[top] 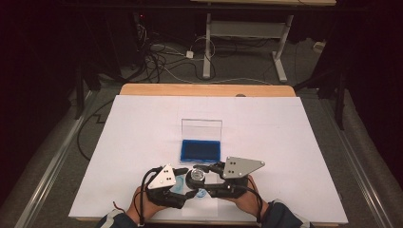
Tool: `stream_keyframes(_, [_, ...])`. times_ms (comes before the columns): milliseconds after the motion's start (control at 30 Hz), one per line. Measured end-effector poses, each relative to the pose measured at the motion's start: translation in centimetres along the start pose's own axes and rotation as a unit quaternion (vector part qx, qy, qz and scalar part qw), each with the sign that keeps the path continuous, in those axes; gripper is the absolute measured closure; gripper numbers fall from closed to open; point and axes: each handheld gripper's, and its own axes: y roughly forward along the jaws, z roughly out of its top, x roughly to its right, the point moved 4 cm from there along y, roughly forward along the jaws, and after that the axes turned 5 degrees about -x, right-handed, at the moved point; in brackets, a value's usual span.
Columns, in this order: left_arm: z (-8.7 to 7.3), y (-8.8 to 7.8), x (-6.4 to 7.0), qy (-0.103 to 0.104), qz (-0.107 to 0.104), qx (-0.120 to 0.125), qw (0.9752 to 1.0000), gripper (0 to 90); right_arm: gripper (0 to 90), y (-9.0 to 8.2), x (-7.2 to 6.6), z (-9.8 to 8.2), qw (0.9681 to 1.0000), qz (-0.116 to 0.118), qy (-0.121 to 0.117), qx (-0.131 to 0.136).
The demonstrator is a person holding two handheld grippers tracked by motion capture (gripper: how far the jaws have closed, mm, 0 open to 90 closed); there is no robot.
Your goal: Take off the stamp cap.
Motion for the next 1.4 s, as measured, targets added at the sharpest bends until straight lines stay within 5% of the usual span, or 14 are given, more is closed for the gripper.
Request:
stream_keyframes(600, [-0.8, -2.2, -1.0, 0.014, 0.050, 0.008, 0.9986, 18.2, 56.9, -1.3, 1.0, 0.2, 0.9997, -0.024, 0.003, -0.001])
stream_keyframes(1067, [-2.5, -4.3, -2.0, 0.037, 0.109, -0.013, 0.9933, 18.3, 56.9, -2.4, 1.7, 0.3, 0.9992, -0.038, 0.009, -0.001])
stream_keyframes(1400, [-4.8, -7.0, -3.5, 0.008, 0.143, -0.011, 0.9896, 18.2, 56.9, -3.2, 2.3, 0.2, 0.9988, -0.047, 0.012, -0.003])
